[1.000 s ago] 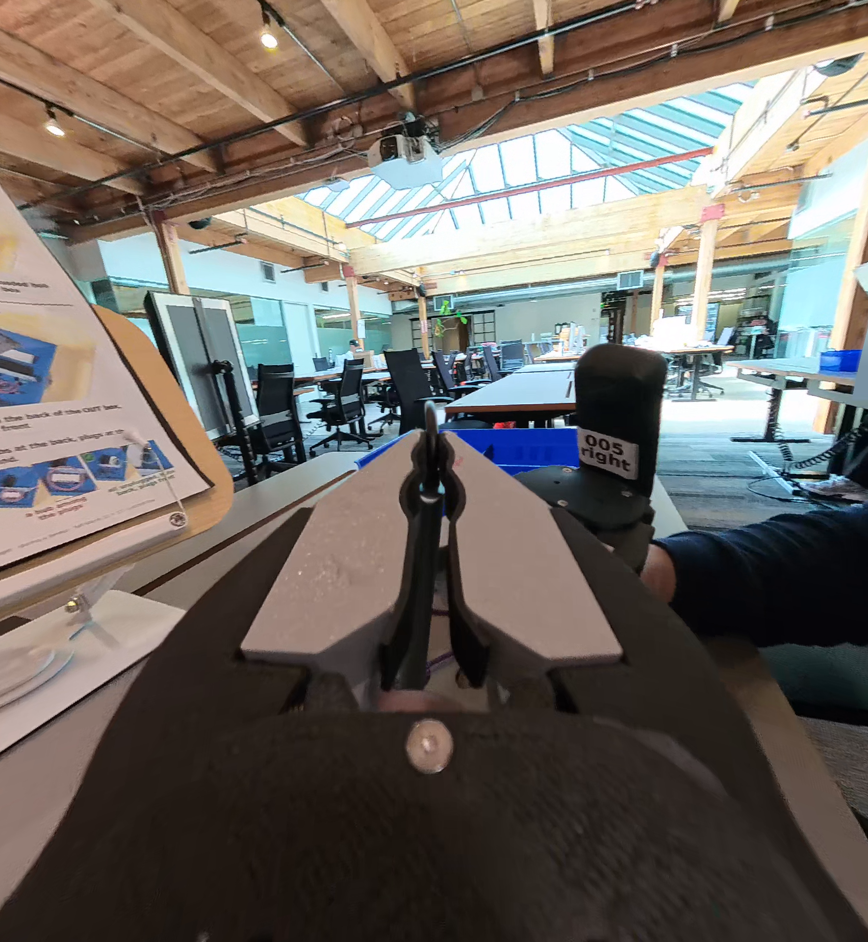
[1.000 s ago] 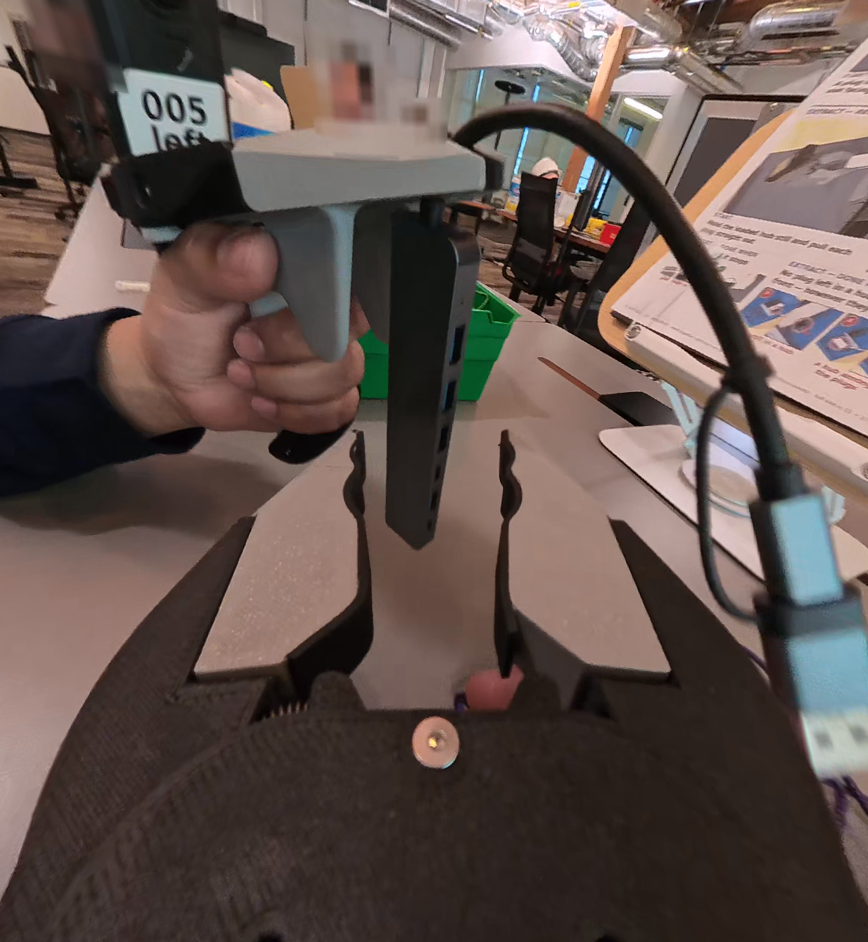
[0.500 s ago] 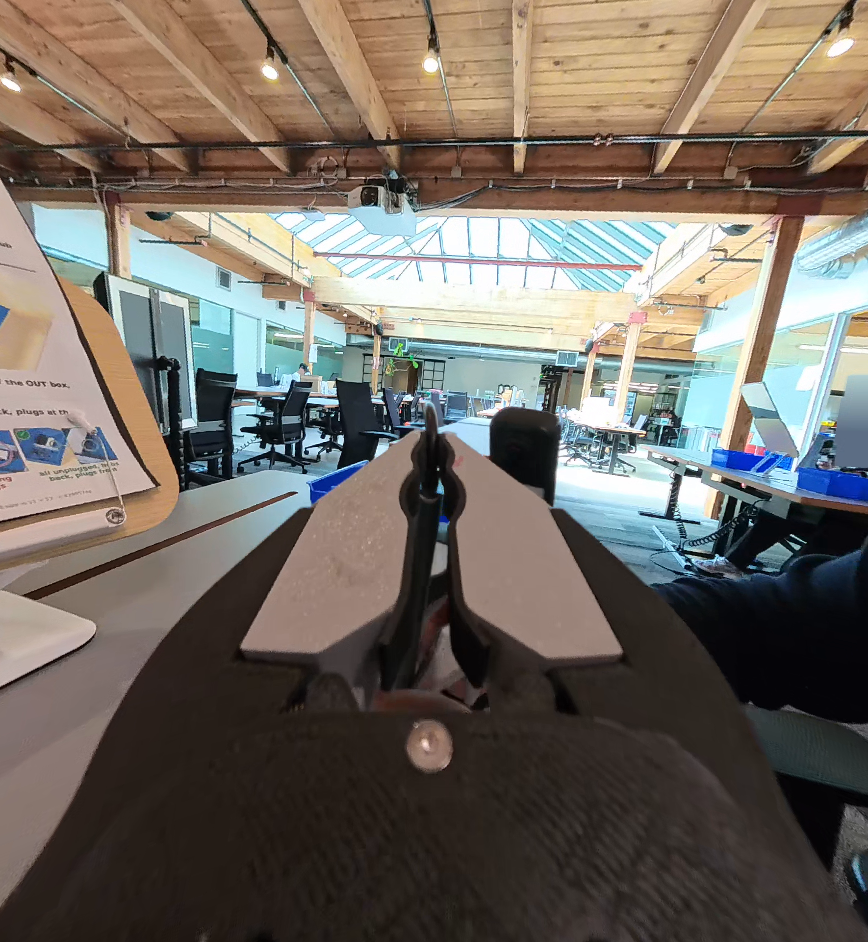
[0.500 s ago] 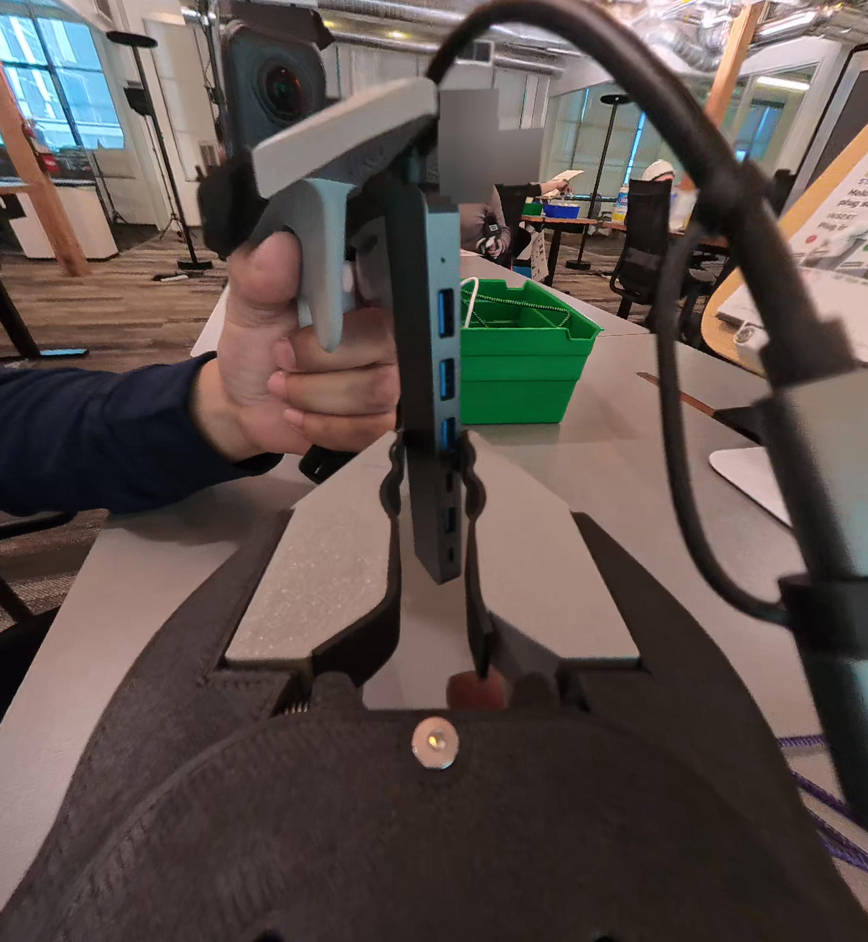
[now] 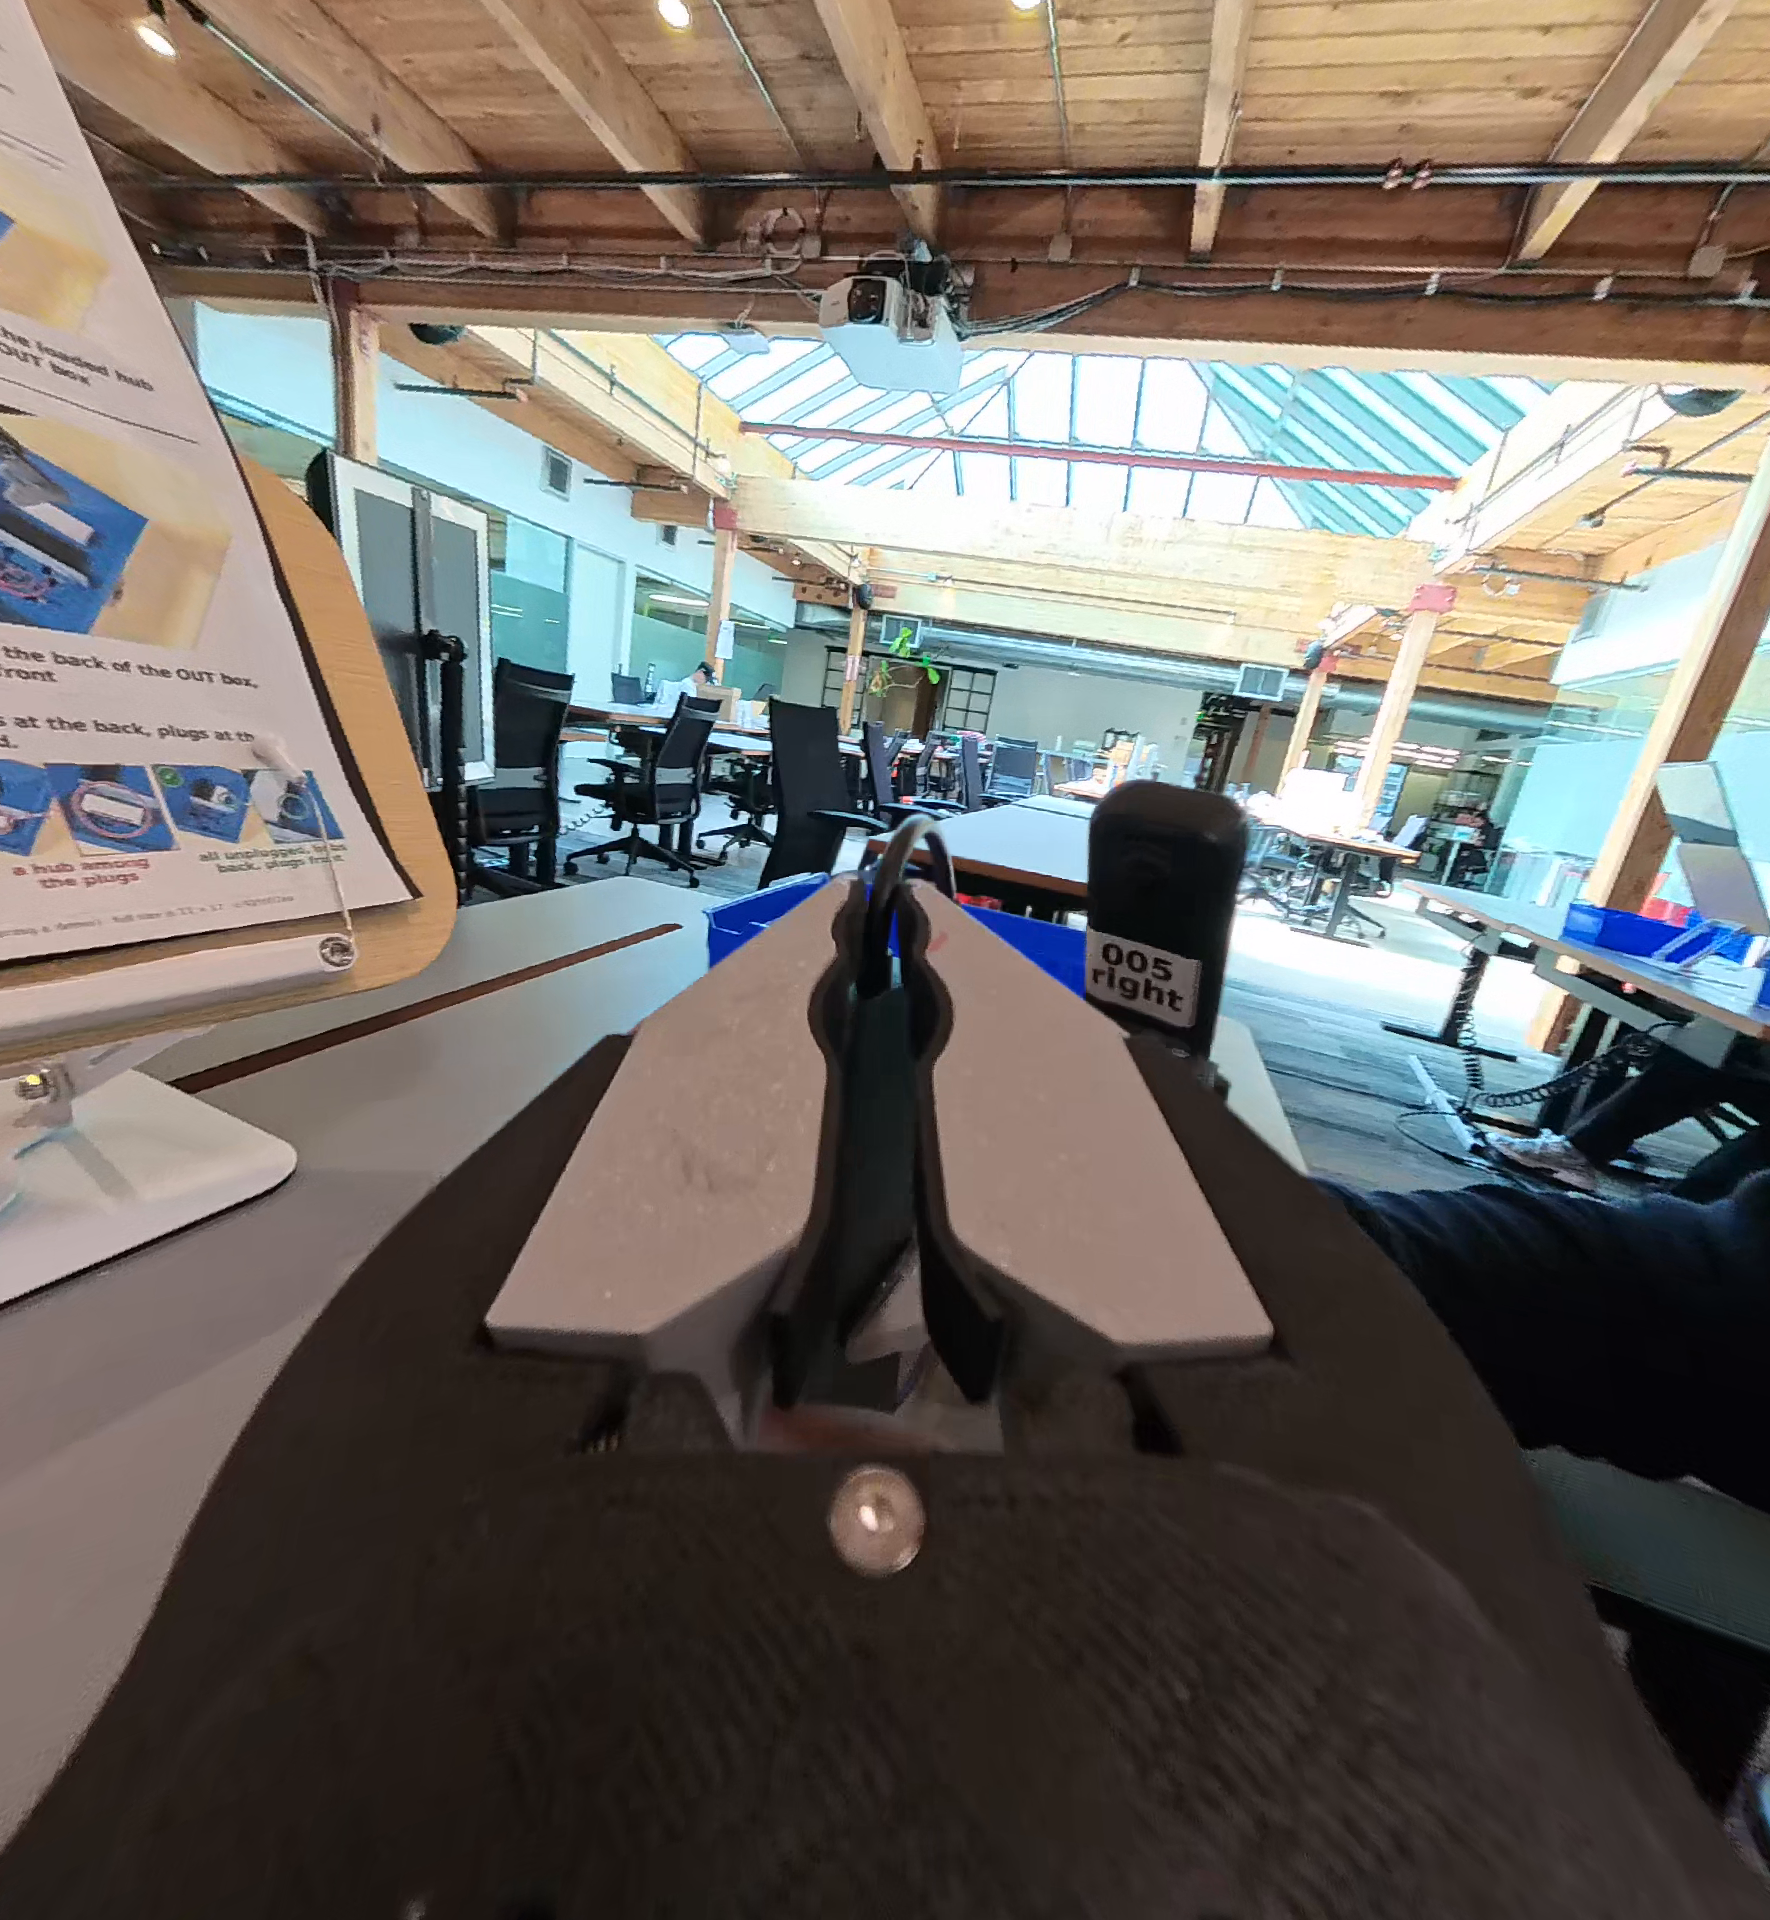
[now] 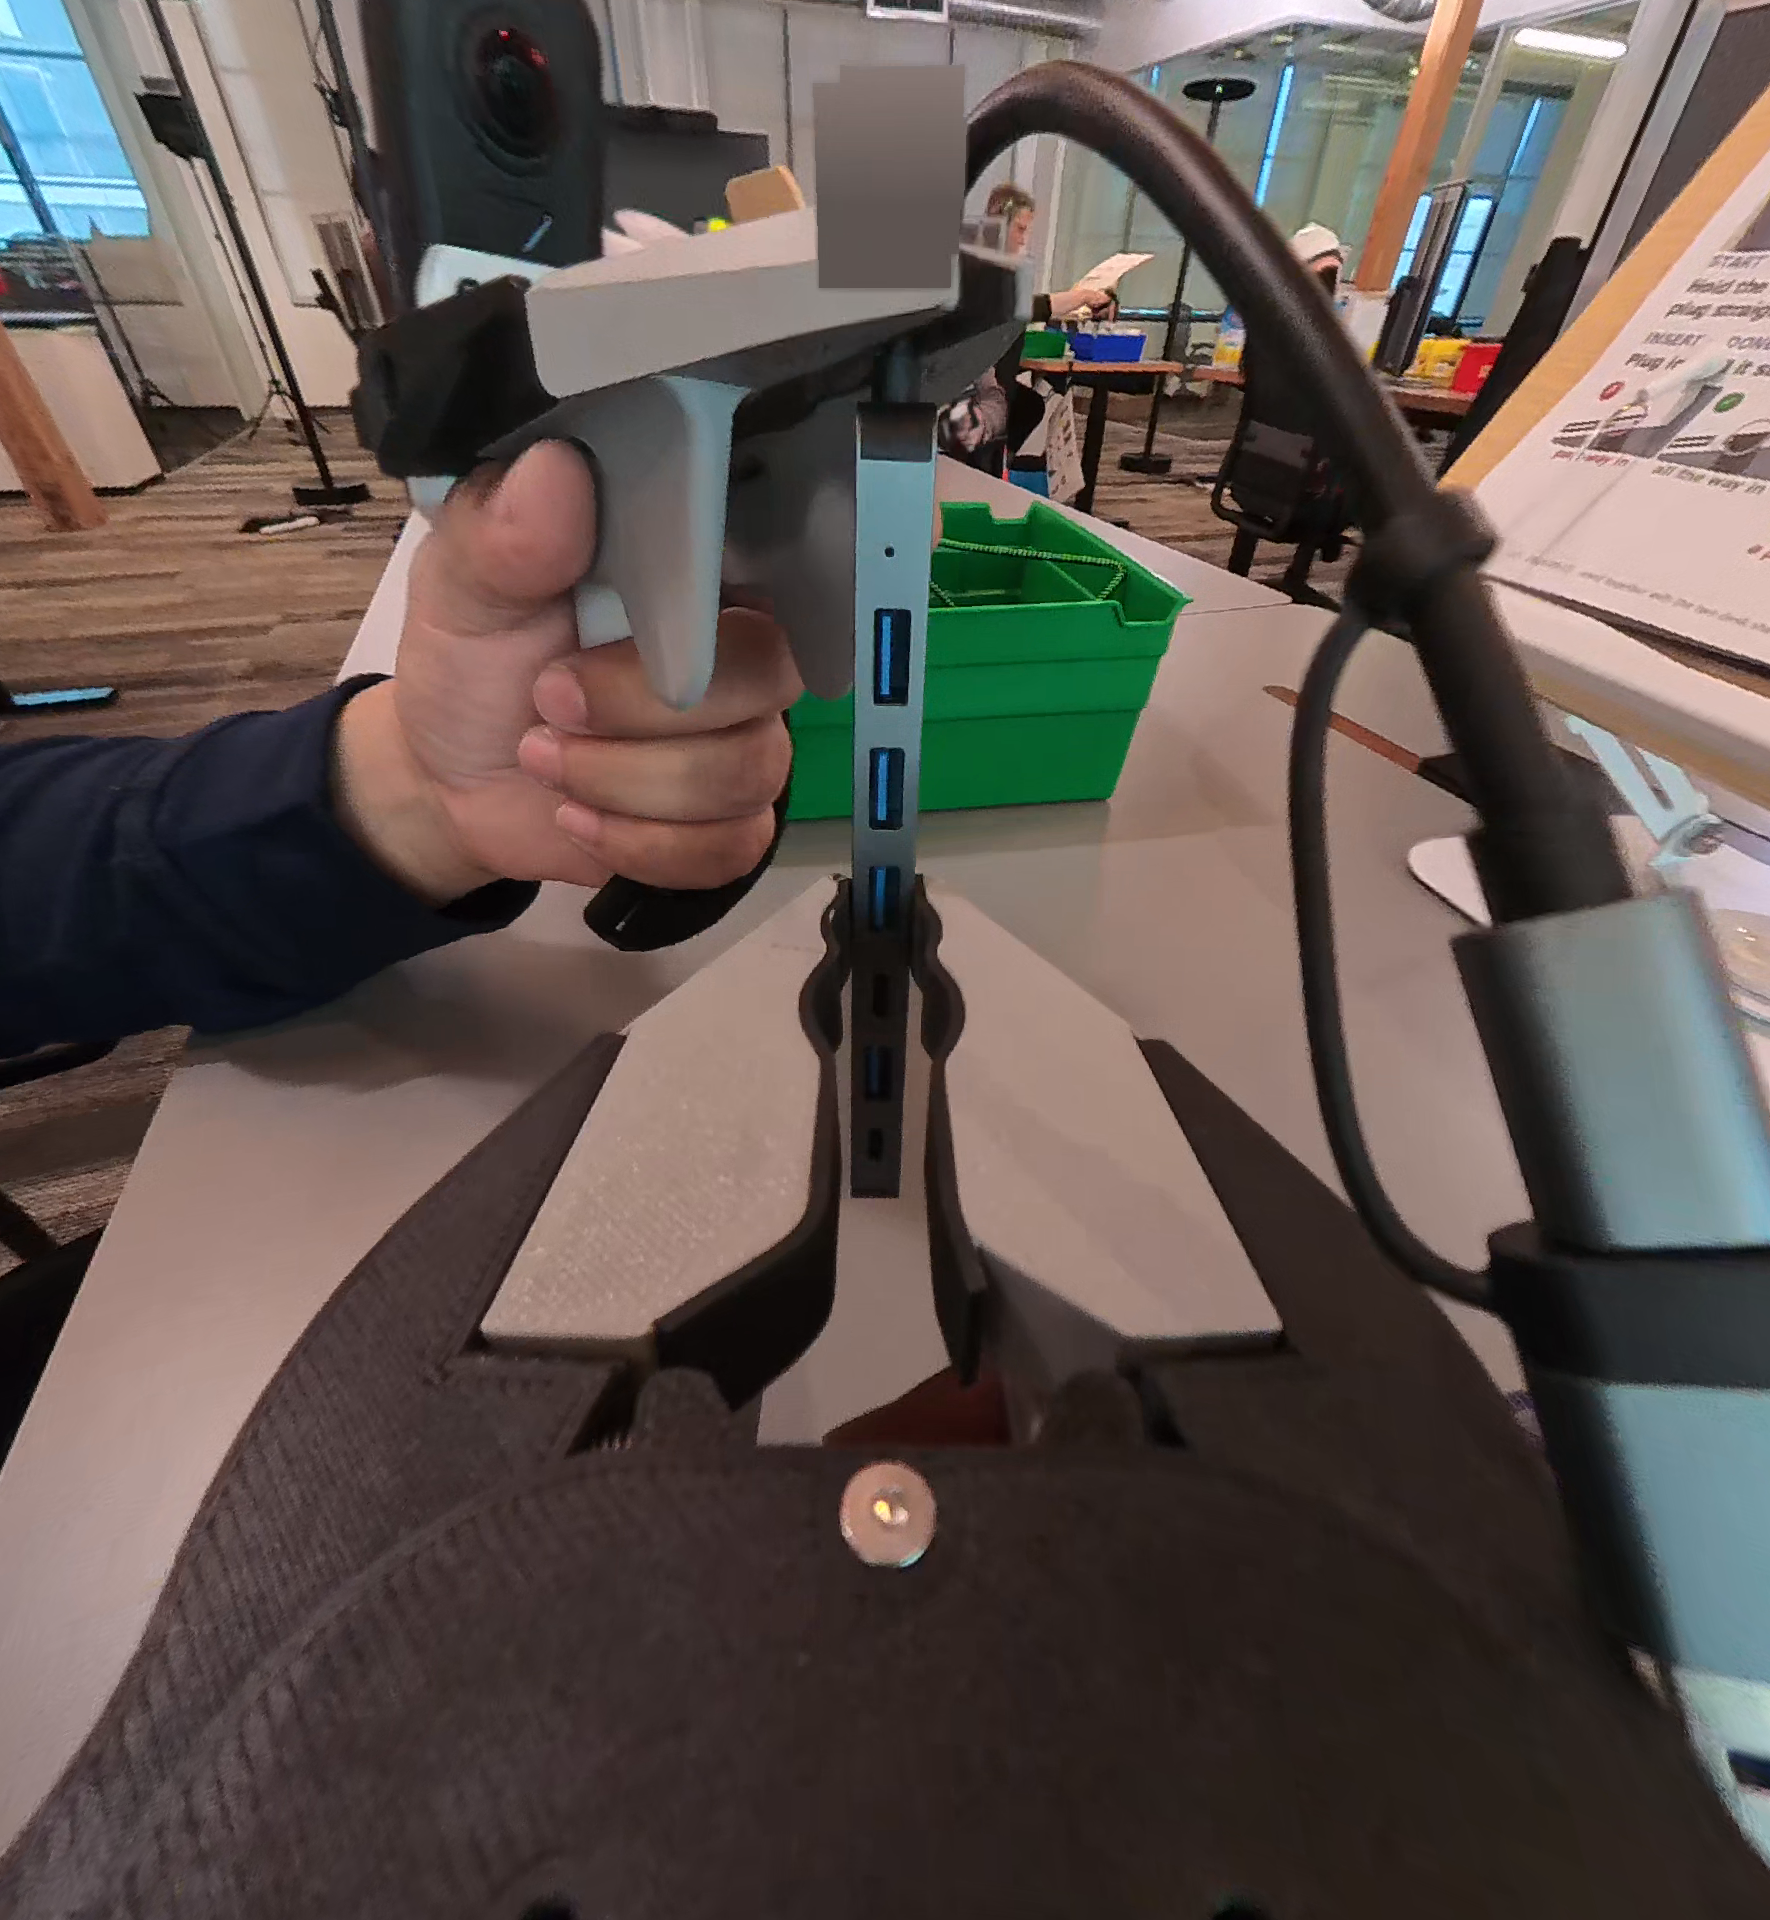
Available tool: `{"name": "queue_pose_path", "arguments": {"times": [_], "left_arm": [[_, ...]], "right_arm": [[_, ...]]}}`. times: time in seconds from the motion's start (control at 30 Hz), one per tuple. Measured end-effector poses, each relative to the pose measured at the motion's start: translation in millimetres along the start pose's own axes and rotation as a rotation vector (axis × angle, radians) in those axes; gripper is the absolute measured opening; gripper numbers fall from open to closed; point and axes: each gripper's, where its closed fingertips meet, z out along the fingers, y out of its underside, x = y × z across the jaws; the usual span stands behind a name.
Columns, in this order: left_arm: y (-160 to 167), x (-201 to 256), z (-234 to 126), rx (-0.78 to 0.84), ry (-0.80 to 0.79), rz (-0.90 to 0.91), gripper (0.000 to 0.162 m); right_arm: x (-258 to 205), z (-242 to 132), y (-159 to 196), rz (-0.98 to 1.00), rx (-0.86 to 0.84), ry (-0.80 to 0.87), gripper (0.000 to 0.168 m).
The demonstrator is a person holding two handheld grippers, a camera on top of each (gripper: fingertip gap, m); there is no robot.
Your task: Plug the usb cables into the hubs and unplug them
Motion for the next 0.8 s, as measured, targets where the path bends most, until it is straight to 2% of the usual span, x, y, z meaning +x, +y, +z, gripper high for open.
{"name": "queue_pose_path", "arguments": {"times": [0.13,0.27,0.37,0.43,0.5,0.63,0.8], "left_arm": [[-1,-19,-5,-0.008,-0.108,0.032,0.022],[13,-42,-8,-0.087,-0.202,-0.005,0.022],[36,-50,-6,-0.200,-0.221,-0.009,0.026],[55,-53,-5,-0.301,-0.243,0.016,0.031],[69,-57,-4,-0.383,-0.281,0.085,0.035],[77,-57,-2,-0.431,-0.320,0.242,0.042],[67,-55,-1,-0.377,-0.306,0.280,0.045]], "right_arm": [[18,-8,-4,-0.021,-0.005,0.109,0.007],[54,-27,-5,-0.140,-0.072,0.356,0.007],[84,-46,-2,-0.375,-0.247,0.609,0.007],[99,-59,-6,-0.631,-0.398,0.781,0.007],[106,-66,-10,-0.836,-0.517,0.886,0.008],[105,-62,-2,-0.934,-0.588,0.888,0.007],[100,-54,10,-0.947,-0.599,0.818,0.007]]}}
